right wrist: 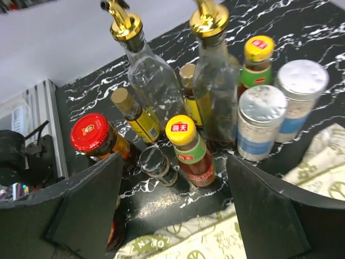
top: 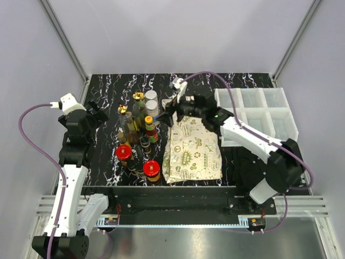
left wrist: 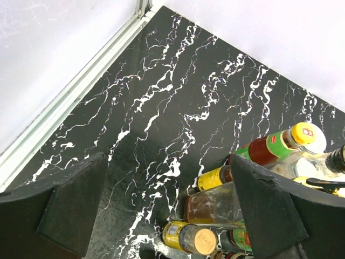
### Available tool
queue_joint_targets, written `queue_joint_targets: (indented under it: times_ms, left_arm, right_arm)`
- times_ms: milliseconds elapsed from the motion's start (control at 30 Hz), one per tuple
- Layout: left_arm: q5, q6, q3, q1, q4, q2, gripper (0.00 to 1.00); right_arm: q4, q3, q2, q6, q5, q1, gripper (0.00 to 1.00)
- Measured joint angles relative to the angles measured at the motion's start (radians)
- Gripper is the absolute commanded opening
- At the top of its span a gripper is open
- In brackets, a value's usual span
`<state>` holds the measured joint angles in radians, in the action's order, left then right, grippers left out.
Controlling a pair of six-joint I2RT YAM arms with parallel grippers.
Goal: Organize the condiment bottles
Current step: Pick up the bottle from the center of the board.
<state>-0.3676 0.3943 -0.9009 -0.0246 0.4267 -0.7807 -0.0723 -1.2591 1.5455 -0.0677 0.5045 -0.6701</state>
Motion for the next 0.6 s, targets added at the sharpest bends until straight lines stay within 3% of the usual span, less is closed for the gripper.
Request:
queue_joint_targets:
  times_ms: [233,600]
  left_arm:
    - [0.035,0.024,0.009,0.0,-0.001,-0.011,0.99]
    - [0.048,0.029,0.011,0.0,0.001,-0.023,0.99]
  right_arm:
    - [-0.122,-0.075,0.187,0.018,-0.086,-0.085,0.76]
    - [-0.27,-0.309,0.418,0.018,-0.234,-0.134,0.72]
